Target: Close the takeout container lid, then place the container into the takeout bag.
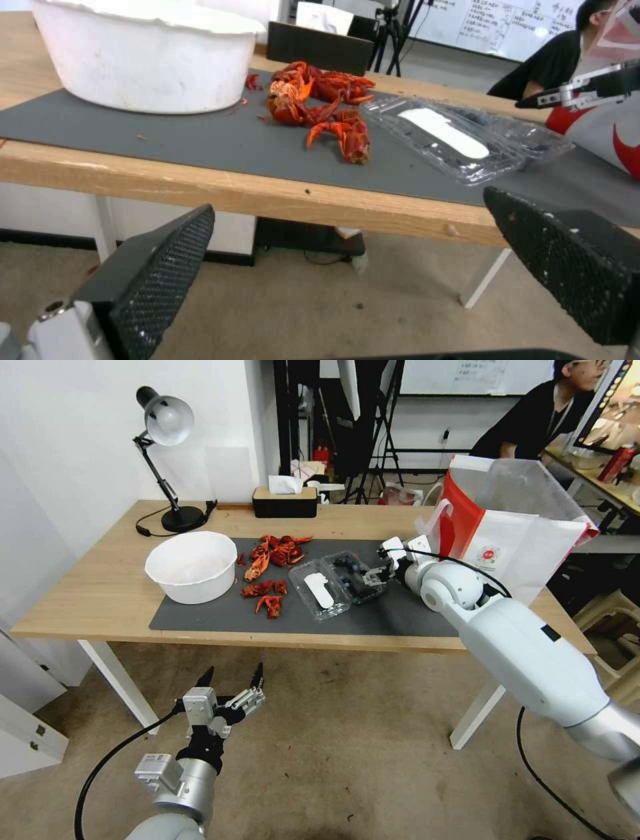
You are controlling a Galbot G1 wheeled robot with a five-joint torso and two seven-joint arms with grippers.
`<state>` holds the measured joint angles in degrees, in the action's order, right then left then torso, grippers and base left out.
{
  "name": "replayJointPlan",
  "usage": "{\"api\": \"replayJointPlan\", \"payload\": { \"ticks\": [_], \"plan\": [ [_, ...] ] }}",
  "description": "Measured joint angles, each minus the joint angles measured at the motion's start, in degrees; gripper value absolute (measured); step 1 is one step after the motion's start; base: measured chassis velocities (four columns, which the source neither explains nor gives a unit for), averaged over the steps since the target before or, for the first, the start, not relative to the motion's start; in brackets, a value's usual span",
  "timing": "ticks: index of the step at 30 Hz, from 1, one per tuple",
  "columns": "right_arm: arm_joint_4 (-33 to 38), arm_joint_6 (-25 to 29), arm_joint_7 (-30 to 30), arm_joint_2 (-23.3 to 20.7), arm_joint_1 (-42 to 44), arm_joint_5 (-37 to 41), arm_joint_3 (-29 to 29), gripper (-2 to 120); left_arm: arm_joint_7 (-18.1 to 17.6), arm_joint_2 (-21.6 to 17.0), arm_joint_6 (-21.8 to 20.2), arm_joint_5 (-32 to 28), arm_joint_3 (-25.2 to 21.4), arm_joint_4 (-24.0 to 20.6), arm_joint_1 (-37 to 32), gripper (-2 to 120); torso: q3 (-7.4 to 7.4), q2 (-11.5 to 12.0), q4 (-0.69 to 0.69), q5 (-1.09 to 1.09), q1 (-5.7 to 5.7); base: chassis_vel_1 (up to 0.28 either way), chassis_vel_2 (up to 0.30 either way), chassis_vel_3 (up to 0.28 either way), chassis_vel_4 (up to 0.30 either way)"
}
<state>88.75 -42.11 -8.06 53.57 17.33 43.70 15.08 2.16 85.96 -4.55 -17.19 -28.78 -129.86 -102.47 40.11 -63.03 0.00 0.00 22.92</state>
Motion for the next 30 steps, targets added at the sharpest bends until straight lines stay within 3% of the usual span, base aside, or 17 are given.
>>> {"api": "replayJointPlan", "payload": {
  "ticks": [2,13,30],
  "plan": [
    [-0.43,0.01,-2.02,-1.13,-2.49,5.03,2.91,100,0.06,-0.08,-0.25,-0.63,0.32,-0.24,-0.07,100,0.0,0.0,0.0,0.0,0.0,0.0,0.0,0.0,0.0],
    [-0.98,0.01,-5.95,-4.52,-9.69,16.53,11.09,100,0.09,-0.1,-0.65,-0.78,0.98,-0.47,-0.27,100,0.0,0.0,-0.01,0.0,-0.01,0.0,0.0,0.0,0.0],
    [-0.15,-0.01,-15.96,-5.65,-13.9,28.93,18.5,100,0.09,-0.58,-0.66,-0.28,1.18,-1.18,-0.99,100,0.0,0.0,0.0,-0.01,0.0,0.0,0.0,0.0,0.0]
  ]
}}
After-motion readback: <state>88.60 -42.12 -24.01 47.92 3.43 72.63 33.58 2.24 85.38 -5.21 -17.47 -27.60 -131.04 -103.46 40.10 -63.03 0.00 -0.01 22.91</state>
